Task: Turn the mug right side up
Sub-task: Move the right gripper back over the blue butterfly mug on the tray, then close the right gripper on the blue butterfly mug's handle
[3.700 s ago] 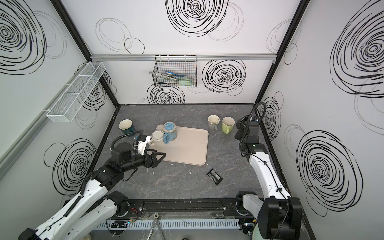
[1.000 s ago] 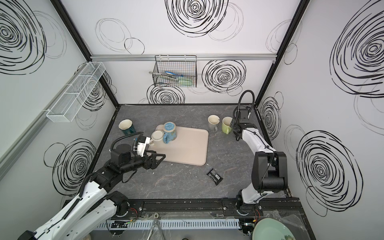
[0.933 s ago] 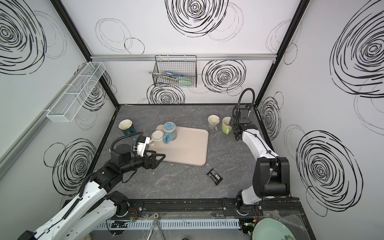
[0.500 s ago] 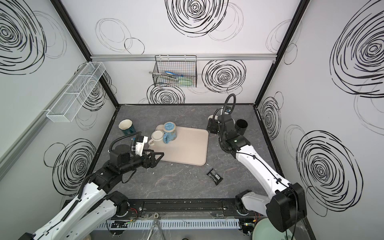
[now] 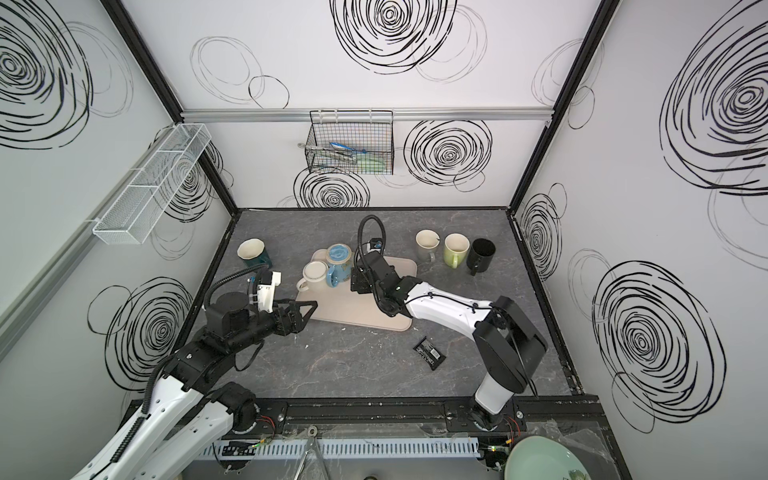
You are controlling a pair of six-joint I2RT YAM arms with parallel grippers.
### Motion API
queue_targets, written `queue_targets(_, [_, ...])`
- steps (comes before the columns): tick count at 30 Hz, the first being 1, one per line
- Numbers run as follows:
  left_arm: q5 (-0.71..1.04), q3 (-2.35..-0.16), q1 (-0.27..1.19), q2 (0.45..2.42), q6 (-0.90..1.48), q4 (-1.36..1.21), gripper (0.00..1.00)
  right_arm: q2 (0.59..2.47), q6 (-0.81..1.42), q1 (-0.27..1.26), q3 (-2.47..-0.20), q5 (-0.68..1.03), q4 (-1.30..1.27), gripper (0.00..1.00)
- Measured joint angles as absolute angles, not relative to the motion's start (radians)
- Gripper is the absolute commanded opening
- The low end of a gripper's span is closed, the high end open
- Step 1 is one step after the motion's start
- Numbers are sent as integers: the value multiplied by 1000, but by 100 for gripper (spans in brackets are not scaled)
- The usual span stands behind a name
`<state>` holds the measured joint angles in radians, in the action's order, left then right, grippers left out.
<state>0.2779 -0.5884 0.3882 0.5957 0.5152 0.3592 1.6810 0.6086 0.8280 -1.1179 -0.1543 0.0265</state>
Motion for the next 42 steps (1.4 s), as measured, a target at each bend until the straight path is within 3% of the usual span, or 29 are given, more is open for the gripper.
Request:
queue_targets(10, [194,-694,377,595,517,422,96,1898,633,854,-1343,-107,1,84])
queue_targets(24, [223,-697,367,596,535,430,96,2050,633,862,-1500,-161,83,82])
queue_targets(42, [223,-697,365,585,534,445,96,2068,633,858,-1551,-214,249,70])
